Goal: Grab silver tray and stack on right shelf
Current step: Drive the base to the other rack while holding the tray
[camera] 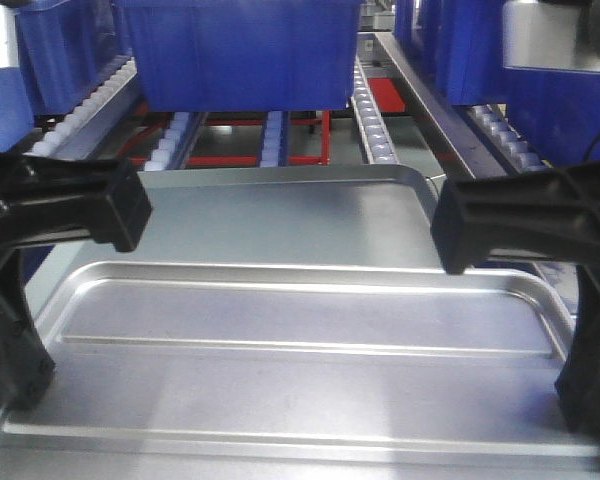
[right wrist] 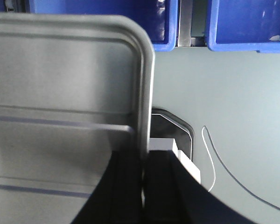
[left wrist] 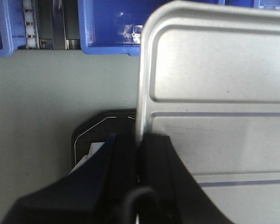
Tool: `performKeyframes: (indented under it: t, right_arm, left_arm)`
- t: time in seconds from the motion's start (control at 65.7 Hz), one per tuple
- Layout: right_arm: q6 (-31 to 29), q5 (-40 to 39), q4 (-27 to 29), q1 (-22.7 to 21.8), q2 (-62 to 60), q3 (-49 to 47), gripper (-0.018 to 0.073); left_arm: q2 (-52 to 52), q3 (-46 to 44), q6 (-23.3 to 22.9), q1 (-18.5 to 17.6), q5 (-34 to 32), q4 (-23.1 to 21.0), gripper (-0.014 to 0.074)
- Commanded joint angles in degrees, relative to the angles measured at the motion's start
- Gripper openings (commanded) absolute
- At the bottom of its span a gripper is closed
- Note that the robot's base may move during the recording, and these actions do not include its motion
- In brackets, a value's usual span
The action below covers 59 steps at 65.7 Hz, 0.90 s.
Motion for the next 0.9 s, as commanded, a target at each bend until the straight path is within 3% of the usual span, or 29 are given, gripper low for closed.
performKeyframes:
  t: [0.0,0.882]
  right_arm:
    - [-0.58,1.71,-2.11,0.12,-1.25,-1.56,0.0077]
    - [-0.58,0.91,-2.11,0.12,-1.25,-1.56,0.0077]
  left_arm:
    - [-1.29,-1.42,-0.13,-0.14,0.89,2.00,-0.0100]
    - [-1.29,-1.42,-0.13,-0.14,0.89,2.00,-0.0100]
